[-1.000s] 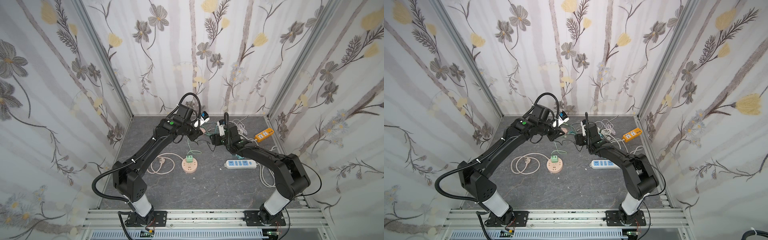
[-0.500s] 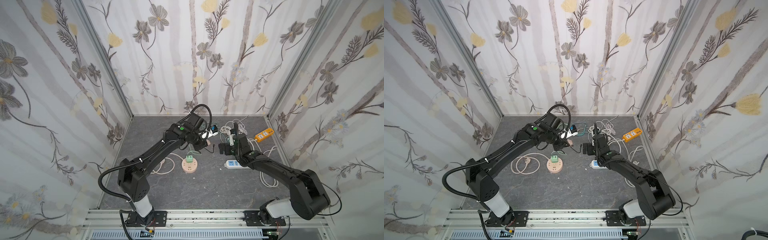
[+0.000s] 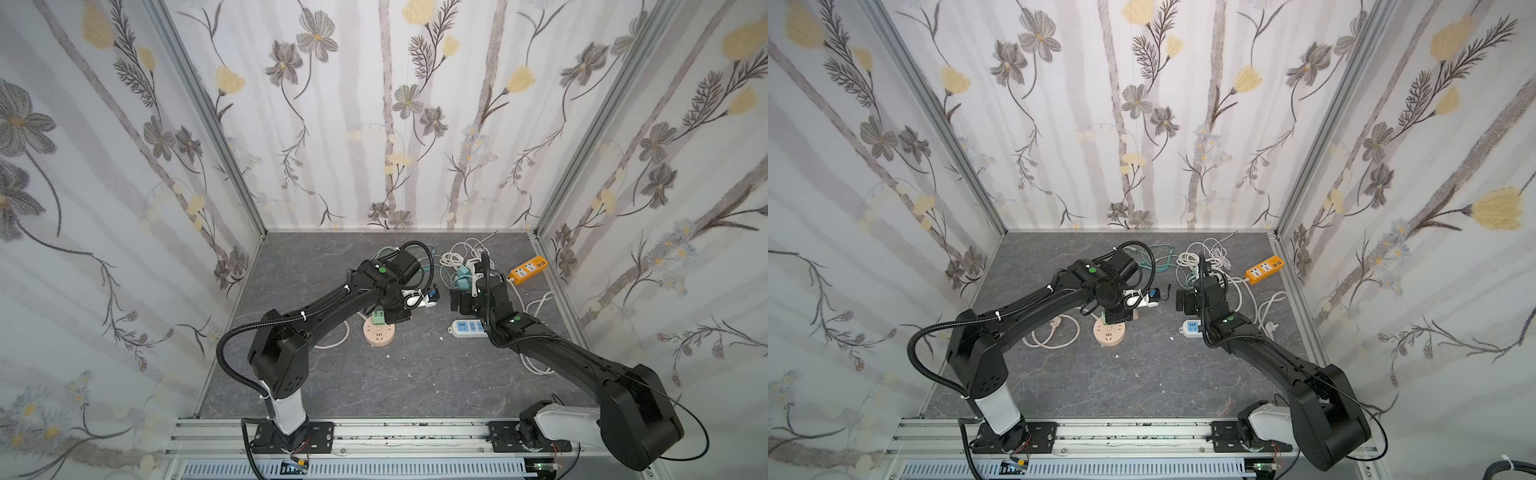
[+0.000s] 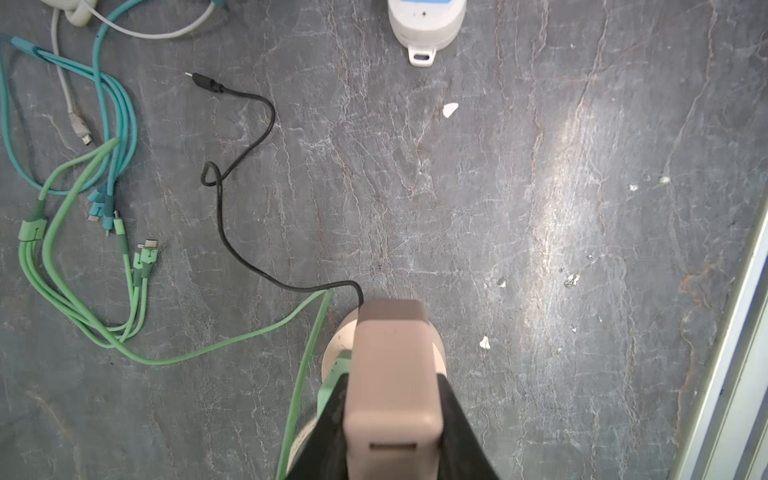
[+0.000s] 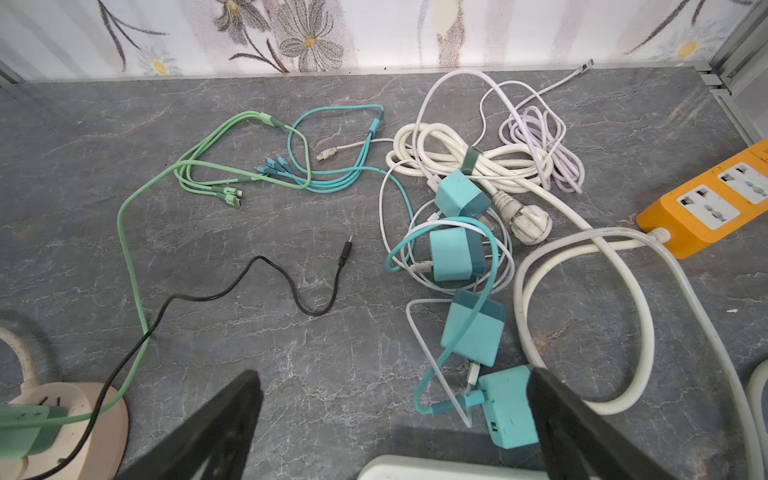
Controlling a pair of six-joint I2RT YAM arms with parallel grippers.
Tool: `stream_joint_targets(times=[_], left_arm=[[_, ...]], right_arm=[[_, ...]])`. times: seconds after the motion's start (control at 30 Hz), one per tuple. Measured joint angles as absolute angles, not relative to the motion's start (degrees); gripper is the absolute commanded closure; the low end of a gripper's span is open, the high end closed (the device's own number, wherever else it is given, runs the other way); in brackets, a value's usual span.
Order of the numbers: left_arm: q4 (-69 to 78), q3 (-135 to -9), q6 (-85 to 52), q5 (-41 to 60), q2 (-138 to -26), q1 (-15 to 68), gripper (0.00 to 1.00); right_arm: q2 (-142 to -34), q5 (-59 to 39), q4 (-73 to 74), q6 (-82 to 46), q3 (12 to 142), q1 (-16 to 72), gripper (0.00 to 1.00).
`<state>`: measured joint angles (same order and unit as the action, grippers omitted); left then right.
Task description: Insert the plug
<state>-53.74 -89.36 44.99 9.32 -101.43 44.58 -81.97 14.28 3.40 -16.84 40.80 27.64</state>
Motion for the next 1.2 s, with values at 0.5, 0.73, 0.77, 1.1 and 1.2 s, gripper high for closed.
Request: stream_joint_targets(times=[0.5, 0.73, 0.77, 1.1, 1.2], left_arm=[[-52.1, -81.9, 48.0, 12.1, -94.7, 42.9, 1.00], [-45.1, -77.1, 47.6, 21.0, -87.2, 39.3, 1.00], [-44.0, -77.0, 47.4, 22.4, -86.3, 38.6, 1.00], [-37.5, -76.1, 42.9, 34.2, -80.2, 35.2, 1.00], [-36.7, -75.4, 41.9, 35.8, -78.7, 34.8, 1.00]], right_arm=[[-86.6, -7.1, 7.6, -14.6, 41.6, 27.7, 0.07], [-92.6, -25.3, 10.5, -13.8, 43.1, 31.2, 0.12], [-92.6, -27.2, 12.4, -12.4, 41.7, 31.9, 0.15], [-97.9, -32.4, 27.7, 0.7, 39.4, 36.9, 0.11], [-100.4, -31.9, 31.7, 2.0, 40.0, 37.5, 0.12]])
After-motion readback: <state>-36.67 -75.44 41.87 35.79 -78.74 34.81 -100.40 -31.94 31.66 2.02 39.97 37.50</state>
